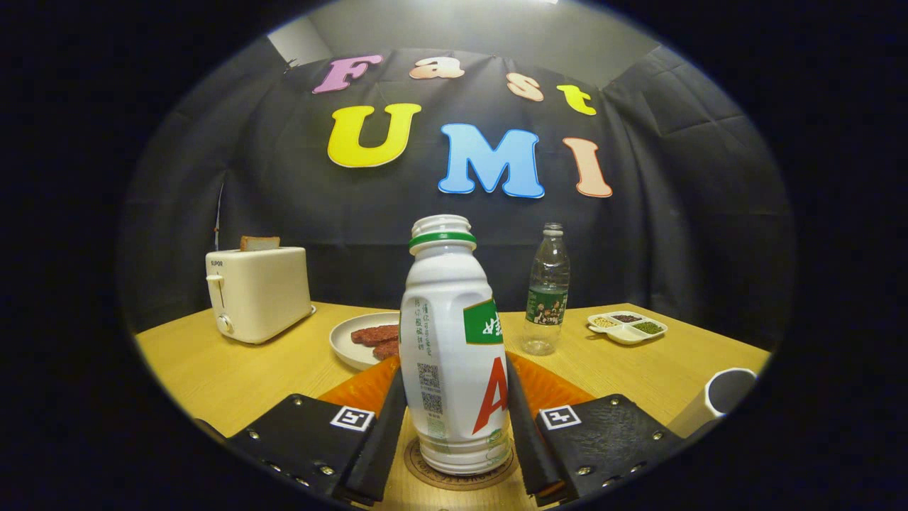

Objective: Take the bottle from table, then pour the juice into the cup, finally place the bottle on the coaster

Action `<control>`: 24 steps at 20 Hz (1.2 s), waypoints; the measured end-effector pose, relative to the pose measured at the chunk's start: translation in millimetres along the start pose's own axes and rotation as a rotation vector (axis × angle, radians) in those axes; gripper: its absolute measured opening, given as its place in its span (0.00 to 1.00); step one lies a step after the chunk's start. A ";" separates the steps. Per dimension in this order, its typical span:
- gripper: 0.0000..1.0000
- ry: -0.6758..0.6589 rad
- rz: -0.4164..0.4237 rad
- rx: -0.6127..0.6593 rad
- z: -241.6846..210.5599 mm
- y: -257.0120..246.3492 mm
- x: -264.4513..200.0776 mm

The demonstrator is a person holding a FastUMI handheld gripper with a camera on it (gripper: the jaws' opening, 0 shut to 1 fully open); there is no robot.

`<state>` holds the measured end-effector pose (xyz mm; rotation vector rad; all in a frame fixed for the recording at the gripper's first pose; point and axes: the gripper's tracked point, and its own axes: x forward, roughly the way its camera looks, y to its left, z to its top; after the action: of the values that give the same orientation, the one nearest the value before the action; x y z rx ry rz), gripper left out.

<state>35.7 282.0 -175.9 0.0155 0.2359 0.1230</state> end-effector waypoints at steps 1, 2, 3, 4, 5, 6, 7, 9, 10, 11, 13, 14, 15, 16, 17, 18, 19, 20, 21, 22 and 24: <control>0.70 -0.003 0.003 0.022 -1.4 -1.6 -1.6; 0.70 -0.002 0.005 0.041 -1.6 -3.4 -2.5; 0.70 0.002 0.005 0.061 -2.4 -6.4 -6.2; 0.72 0.009 0.006 0.076 -3.1 -8.3 -8.0; 0.73 0.019 0.010 0.086 -4.5 -9.1 -11.3; 0.74 0.029 0.014 0.089 -6.4 -9.2 -14.0; 0.74 0.044 0.014 0.088 -10.1 -10.3 -15.6; 0.75 0.054 0.011 0.085 -11.4 -9.6 -19.4; 0.75 0.044 0.011 0.077 -7.5 -9.2 -20.3; 0.75 0.033 0.007 0.068 -4.0 -9.9 -21.2; 0.84 0.011 0.014 0.074 5.9 -8.9 -23.5; 0.89 -0.001 0.013 0.083 11.9 -9.5 -25.3; 0.89 -0.017 0.014 0.091 18.7 -11.2 -26.7; 0.89 -0.033 0.018 0.099 27.3 -11.9 -28.0; 0.89 -0.051 0.025 0.106 35.7 -12.0 -29.9; 0.89 -0.072 0.031 0.111 46.8 -11.8 -32.1; 0.89 -0.094 0.038 0.115 58.4 -11.8 -35.0; 0.89 -0.123 0.049 0.117 74.0 -10.3 -38.4; 0.89 -0.154 0.060 0.116 90.7 -10.1 -40.4; 0.89 -0.184 0.065 0.109 109.5 -9.5 -44.6; 0.89 -0.243 0.069 0.093 155.1 -3.2 -28.1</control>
<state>45.2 275.2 -18.7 0.1304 -0.0023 0.1773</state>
